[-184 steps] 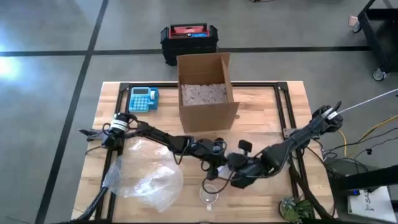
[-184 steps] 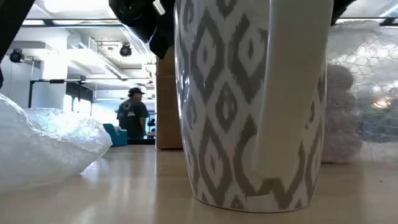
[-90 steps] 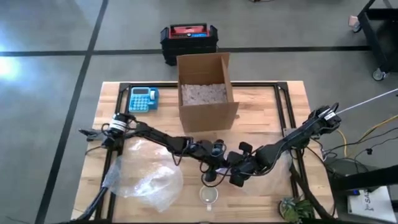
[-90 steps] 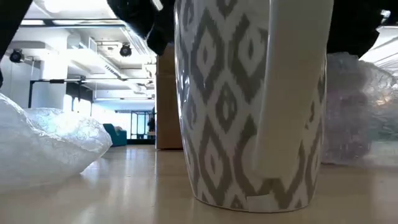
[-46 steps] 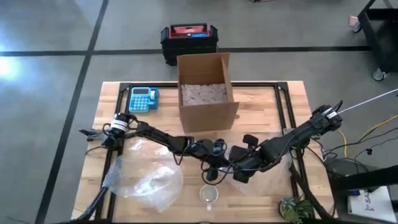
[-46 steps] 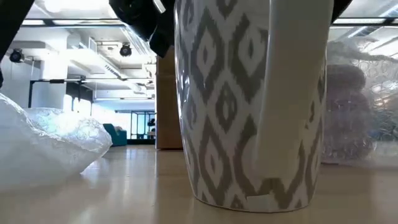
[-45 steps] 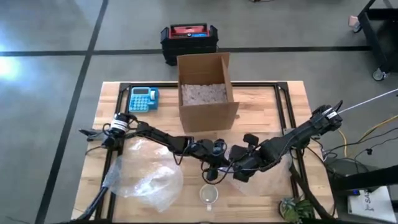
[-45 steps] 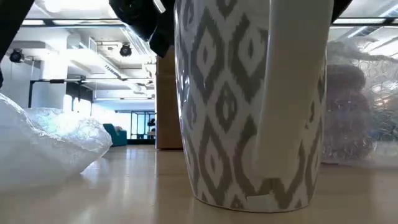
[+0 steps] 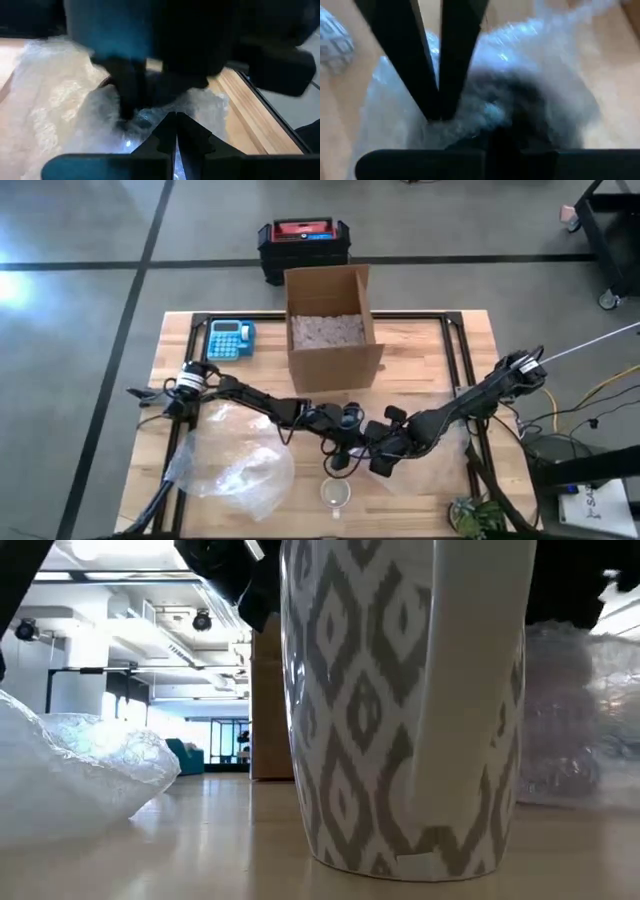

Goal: Wrap mug
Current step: Wrap the purple mug using the right bubble wrap

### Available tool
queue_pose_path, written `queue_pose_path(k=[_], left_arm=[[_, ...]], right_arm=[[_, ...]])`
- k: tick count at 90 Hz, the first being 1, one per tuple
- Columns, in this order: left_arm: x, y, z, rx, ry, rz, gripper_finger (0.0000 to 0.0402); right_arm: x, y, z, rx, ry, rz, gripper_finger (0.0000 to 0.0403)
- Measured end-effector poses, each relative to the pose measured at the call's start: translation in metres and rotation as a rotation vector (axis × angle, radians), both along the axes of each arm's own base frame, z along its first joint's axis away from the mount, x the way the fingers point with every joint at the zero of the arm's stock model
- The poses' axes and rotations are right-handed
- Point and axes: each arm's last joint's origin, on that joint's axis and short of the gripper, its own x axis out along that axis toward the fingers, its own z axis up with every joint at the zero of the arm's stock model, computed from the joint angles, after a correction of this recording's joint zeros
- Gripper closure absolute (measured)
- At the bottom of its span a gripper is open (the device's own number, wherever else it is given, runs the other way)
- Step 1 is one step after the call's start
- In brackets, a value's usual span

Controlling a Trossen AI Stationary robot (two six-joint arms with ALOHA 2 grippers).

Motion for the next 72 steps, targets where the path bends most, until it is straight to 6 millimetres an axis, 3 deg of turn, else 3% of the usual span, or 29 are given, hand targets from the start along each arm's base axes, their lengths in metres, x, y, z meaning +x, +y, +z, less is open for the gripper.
queue_pose_path(k=[13,29,44,58,72], left_arm=[[0.000,0.000,-0.002,0.000,0.005,-0.001,0.0402],[0.000,-0.001,-0.002,-0.002,0.007,-0.005,0.0402],[0.000,0.000,-0.002,-0.002,0.005,-0.005,0.0402],[0.000,0.000,-0.002,-0.002,0.005,-0.004,0.0402],[0.000,0.000,-0.001,-0.002,0.005,-0.005,0.0402]], right_arm=[[0.005,-0.001,0.013,0.032,0.031,0.022,0.0403],[0.007,0.002,0.068,0.073,0.007,0.044,0.0403],[-0.002,-0.002,0.096,0.042,0.073,0.046,0.0403],[-0.001,-0.008,0.096,-0.115,0.021,0.002,0.0403],[0.008,0.003,0.088,-0.051,-0.023,0.072,0.0403]])
